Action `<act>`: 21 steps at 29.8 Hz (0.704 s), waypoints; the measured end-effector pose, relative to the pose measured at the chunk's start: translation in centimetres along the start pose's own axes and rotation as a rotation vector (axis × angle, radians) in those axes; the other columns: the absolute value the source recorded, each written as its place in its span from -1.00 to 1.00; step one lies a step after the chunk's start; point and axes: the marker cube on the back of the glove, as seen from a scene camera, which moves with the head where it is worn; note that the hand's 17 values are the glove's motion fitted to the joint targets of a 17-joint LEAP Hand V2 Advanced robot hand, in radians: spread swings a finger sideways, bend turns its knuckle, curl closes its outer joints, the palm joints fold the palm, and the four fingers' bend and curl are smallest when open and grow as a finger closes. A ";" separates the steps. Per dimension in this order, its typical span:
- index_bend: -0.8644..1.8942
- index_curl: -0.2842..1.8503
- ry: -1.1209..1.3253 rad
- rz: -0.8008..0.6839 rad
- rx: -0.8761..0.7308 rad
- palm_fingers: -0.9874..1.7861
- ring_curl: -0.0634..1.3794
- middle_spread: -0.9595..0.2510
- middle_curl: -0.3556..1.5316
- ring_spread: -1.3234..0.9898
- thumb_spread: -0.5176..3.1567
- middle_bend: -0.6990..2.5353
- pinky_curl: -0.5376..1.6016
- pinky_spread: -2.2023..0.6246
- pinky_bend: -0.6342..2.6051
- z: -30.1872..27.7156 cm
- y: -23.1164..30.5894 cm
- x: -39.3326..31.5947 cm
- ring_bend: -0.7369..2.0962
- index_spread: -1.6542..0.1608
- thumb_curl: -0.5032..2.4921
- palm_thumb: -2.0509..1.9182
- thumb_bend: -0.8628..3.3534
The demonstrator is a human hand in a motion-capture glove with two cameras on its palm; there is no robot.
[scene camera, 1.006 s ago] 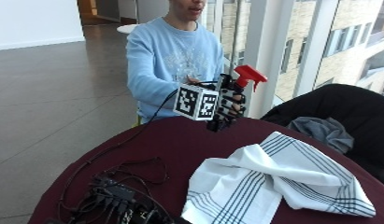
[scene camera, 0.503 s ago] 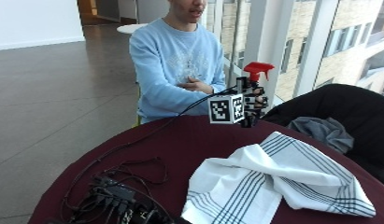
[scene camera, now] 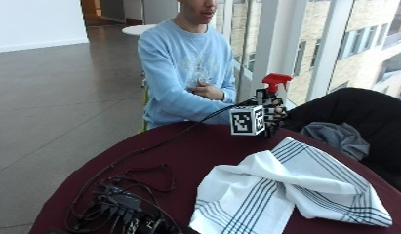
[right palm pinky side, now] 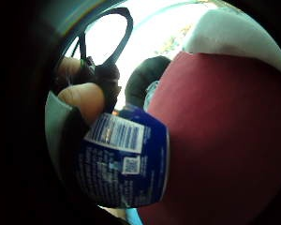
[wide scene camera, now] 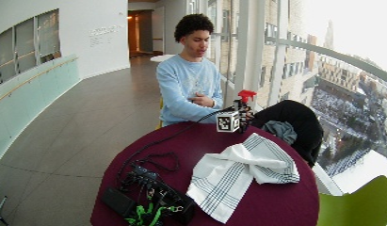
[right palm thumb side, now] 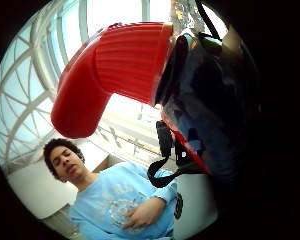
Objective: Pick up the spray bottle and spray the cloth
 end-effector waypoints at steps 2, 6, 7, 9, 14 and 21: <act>-0.26 -0.35 -0.002 -0.003 0.006 0.47 -0.37 0.46 -0.13 0.13 -0.10 -0.41 -0.22 0.71 -0.51 0.2 0.0 0.1 -0.20 0.60 -0.39 0.39 -0.60; -0.26 -0.35 0.003 -0.001 -0.010 0.46 -0.37 0.45 -0.13 0.13 -0.11 -0.41 -0.22 0.71 -0.51 0.1 0.1 0.1 -0.20 0.60 -0.40 0.39 -0.60; -0.26 -0.35 0.006 0.001 -0.011 0.46 -0.37 0.45 -0.13 0.13 -0.10 -0.42 -0.23 0.71 -0.52 0.1 0.2 0.1 -0.21 0.59 -0.40 0.39 -0.60; -0.26 -0.35 0.013 0.001 -0.008 0.43 -0.37 0.45 -0.13 0.12 -0.11 -0.41 -0.23 0.71 -0.52 -0.1 0.3 0.1 -0.22 0.59 -0.40 0.38 -0.60; -0.32 -0.38 0.063 0.003 0.003 0.31 -0.36 0.45 -0.13 0.11 -0.12 -0.41 -0.21 0.72 -0.49 -1.4 1.6 -0.3 -0.22 0.55 -0.42 0.36 -0.61; -0.32 -0.45 0.320 0.028 0.062 0.28 -0.38 0.45 -0.14 0.10 -0.13 -0.41 -0.20 0.71 -0.46 -6.0 5.3 -1.3 -0.21 0.52 -0.43 0.35 -0.60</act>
